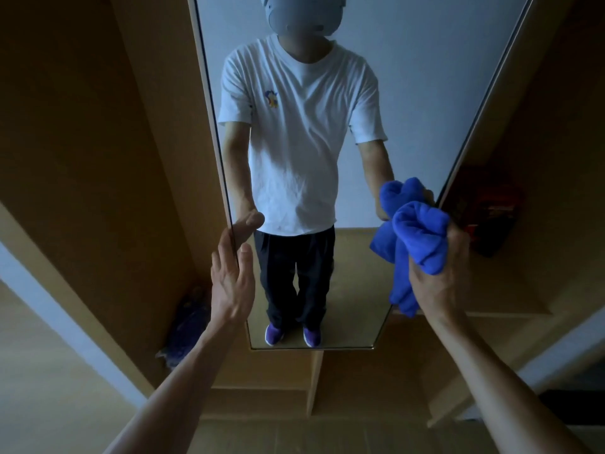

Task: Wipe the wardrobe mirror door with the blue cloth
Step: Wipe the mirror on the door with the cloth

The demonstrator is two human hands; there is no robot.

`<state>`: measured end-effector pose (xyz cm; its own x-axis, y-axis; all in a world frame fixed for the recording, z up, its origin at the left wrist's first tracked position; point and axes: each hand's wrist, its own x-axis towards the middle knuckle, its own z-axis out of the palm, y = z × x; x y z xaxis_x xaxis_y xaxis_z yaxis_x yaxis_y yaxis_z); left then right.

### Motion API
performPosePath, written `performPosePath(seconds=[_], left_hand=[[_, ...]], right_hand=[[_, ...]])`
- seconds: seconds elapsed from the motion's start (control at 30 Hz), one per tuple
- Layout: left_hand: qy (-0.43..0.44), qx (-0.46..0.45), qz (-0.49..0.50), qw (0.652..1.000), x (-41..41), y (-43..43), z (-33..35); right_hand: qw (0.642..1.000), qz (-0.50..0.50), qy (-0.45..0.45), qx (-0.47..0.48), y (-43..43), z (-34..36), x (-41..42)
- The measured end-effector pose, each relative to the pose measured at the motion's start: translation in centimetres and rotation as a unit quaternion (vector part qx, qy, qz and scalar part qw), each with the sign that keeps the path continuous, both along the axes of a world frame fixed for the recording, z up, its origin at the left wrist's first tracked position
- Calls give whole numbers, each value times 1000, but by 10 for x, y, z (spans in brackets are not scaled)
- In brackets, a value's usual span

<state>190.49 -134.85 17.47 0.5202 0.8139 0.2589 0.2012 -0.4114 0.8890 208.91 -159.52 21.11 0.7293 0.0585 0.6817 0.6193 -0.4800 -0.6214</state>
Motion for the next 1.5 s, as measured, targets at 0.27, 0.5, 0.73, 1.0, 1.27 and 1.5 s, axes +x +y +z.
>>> performPosePath(seconds=[0.27, 0.5, 0.73, 1.0, 1.27, 1.5], left_hand=[[-34, -15, -69, 997, -14, -1, 13], [-53, 40, -135, 989, -23, 8, 17], [-53, 25, -160, 985, -26, 24, 10], [-22, -42, -146, 988, -25, 28, 4], [2, -46, -128, 991, -23, 29, 0], [14, -67, -106, 992, -21, 26, -1]], right_hand=[[998, -23, -48, 17, 17, -5, -12], [995, 42, -63, -62, 63, 5, -42], [945, 116, -234, -197, 103, 19, -71], [862, 110, -363, -336, 135, 3, -94], [825, 112, -361, -421, 149, -82, -101], [806, 193, -311, -465, 144, -105, -103]])
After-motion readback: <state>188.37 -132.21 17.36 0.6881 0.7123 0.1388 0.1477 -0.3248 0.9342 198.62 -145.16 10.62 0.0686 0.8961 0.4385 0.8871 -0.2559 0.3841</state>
